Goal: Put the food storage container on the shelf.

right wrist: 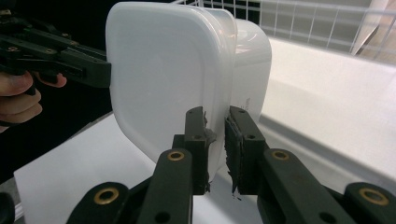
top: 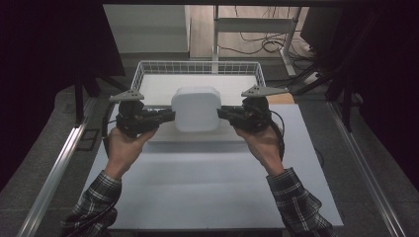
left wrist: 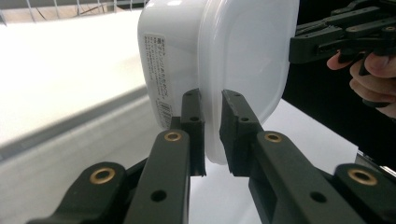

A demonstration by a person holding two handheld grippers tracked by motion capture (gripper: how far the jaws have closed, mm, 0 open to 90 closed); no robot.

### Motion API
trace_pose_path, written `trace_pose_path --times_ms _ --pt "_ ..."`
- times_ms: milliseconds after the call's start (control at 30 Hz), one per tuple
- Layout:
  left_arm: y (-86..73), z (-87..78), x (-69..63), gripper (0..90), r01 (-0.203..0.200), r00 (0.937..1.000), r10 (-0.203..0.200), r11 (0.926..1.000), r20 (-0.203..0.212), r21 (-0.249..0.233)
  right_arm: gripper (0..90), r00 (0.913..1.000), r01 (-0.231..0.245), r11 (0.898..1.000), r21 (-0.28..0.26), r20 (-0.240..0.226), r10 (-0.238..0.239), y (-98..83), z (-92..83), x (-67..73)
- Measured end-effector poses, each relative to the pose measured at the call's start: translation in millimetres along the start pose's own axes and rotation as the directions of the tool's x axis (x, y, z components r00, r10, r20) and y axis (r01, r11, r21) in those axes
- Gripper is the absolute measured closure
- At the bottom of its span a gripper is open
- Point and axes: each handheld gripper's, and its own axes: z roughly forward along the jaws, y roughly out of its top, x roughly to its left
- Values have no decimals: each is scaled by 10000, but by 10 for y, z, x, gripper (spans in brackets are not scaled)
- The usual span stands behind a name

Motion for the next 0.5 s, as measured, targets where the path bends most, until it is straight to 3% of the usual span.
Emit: trace_pose_path --times_ms 300,500 --pt "253 58 137 807 61 9999 -61 10000 -117 -52 785 9997 -130 9998 -182 225 134 240 98 -135" --pt "344 128 231 806 357 9993 -357 9994 -54 -4 782 9990 -269 9996 -129 365 273 345 157 -217"
